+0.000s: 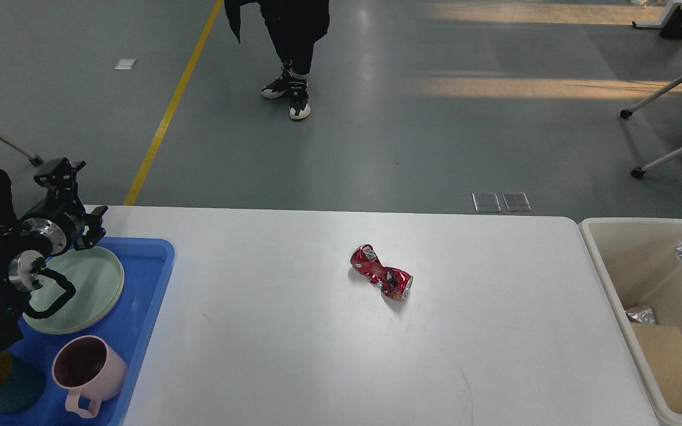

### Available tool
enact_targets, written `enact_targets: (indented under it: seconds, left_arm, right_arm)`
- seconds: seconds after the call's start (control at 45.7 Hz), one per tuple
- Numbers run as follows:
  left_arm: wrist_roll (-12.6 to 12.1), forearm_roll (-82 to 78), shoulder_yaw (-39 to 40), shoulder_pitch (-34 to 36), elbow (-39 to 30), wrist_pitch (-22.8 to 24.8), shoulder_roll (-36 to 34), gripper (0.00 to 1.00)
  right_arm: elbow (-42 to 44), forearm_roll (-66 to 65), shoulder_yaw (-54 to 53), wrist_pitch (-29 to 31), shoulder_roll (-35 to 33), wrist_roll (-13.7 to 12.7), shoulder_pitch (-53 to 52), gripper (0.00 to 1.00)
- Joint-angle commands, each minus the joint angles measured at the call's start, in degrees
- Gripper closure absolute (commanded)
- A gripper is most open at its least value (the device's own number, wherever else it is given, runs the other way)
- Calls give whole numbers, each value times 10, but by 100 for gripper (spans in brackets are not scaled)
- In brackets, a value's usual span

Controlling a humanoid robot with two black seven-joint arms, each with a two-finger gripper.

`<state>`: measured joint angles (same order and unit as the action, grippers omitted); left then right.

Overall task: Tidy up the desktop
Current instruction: 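Release the foil tray into the white bin with the right gripper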

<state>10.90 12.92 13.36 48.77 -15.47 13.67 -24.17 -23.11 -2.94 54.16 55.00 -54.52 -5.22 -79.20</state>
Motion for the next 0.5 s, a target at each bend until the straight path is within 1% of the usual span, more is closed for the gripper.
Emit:
enact_targets:
  seconds: [0.0,0.131,0.306,0.482]
  left_arm:
    - [0,0,0,0,0,0,0,4]
    - [0,0,0,0,0,0,0,4]
    - [0,0,0,0,0,0,0,4]
    - [0,0,0,0,0,0,0,4]
  right_arm:
    - [0,5,-19,0,11,0,32,100]
    - [3,9,-55,0,27,0,93,100]
    - [49,9,-74,0,59,0,137,100]
    - [59,9,-87,0,64,0,147,100]
